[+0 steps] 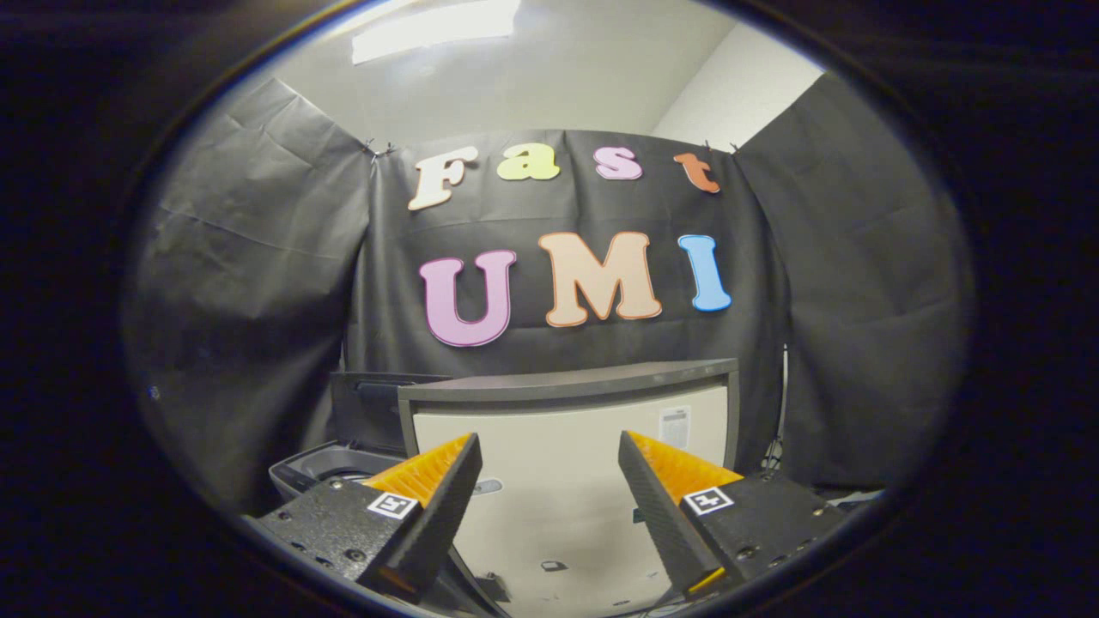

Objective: Put the clothes into the washing machine and then close the washing machine lid.

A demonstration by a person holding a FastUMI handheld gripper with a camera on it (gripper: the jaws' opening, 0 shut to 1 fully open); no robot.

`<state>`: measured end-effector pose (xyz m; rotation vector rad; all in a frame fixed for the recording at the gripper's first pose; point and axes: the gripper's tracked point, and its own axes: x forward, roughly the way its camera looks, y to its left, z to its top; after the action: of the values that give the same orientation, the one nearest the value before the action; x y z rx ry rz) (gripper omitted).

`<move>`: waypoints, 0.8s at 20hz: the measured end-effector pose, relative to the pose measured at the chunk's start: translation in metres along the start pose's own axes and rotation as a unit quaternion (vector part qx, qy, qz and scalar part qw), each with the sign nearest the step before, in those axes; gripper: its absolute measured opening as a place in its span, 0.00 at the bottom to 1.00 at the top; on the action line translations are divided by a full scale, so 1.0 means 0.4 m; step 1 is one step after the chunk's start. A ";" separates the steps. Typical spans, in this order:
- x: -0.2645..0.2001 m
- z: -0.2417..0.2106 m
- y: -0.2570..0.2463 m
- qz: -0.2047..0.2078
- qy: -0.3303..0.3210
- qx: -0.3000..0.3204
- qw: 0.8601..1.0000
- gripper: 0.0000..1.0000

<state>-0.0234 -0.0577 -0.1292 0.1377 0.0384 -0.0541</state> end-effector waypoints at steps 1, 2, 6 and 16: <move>-0.002 -0.005 0.004 0.007 -0.006 0.004 1.000 0.97; -0.003 -0.008 0.001 0.012 -0.015 0.005 1.000 0.97; -0.015 -0.037 -0.012 0.023 -0.041 -0.012 0.999 0.96; 0.056 -0.112 0.176 0.077 0.019 -0.002 0.997 0.97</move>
<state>0.0014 0.0168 -0.1649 0.1374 0.0666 0.1017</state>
